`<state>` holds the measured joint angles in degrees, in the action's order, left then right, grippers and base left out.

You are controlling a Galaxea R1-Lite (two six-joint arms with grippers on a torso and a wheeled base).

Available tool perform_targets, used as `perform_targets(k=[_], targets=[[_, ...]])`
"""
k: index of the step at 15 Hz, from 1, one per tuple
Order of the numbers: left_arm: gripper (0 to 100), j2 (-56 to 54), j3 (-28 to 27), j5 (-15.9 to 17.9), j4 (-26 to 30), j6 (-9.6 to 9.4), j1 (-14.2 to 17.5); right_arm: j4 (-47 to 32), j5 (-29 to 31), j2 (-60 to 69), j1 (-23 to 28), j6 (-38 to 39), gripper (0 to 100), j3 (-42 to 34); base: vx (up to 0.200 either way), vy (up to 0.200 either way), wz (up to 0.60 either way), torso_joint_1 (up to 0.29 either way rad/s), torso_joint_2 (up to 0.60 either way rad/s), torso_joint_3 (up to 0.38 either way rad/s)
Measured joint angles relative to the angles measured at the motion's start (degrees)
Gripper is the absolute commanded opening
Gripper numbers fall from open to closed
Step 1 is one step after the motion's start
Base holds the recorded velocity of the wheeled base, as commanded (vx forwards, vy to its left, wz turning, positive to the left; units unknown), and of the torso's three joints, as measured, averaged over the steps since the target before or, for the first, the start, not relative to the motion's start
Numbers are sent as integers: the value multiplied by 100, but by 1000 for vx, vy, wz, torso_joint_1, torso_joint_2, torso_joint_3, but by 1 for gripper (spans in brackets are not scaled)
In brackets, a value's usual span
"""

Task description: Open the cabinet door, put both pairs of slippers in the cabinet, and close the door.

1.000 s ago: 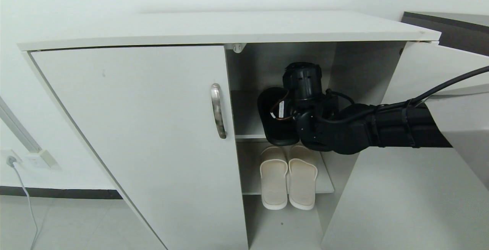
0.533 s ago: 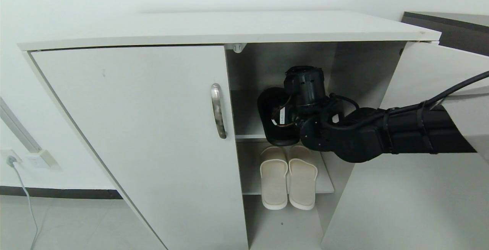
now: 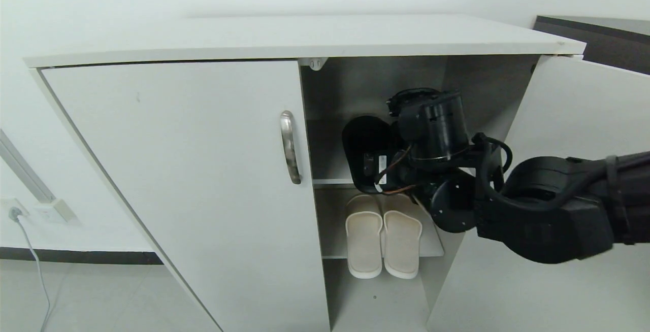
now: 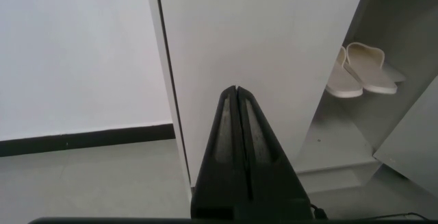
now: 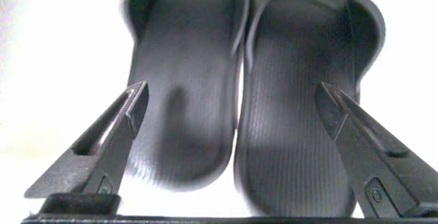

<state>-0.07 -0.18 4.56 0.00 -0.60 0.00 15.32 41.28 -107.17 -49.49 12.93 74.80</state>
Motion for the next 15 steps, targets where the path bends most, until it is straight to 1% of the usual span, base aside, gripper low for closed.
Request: perform_targets(k=[2,5,7,8,9,11,12,15], targets=[[0,0,0,0,0,0,0,284,-143,328,-196,44,100,-634,0,0,0,0,0,0],[0,0,0,1,0,0,0,972,-727,816,-480,34,100,-1753,0,0,0,0,0,0],[0,0,0,6,0,0,0,1612,-1074,1051,-577,17,100,-2472,0,0,0,0,0,0],[0,0,0,9,0,0,0,2137,-1257,1130,-596,-22,100,-2825,0,0,0,0,0,0],[0,0,0,9,0,0,0,2431,-1408,1175,-612,-126,100,-3071,0,0,0,0,0,0],[0,0,0,4,0,0,0,2519,-1457,1228,-640,-201,100,-3299,0,0,0,0,0,0],[0,0,0,9,0,-2,0,2523,-1462,1246,-666,-196,0,-3335,0,0,0,0,0,0],[0,0,0,11,0,-2,0,2527,-1459,1287,-745,-210,0,-3390,0,0,0,0,0,0]])
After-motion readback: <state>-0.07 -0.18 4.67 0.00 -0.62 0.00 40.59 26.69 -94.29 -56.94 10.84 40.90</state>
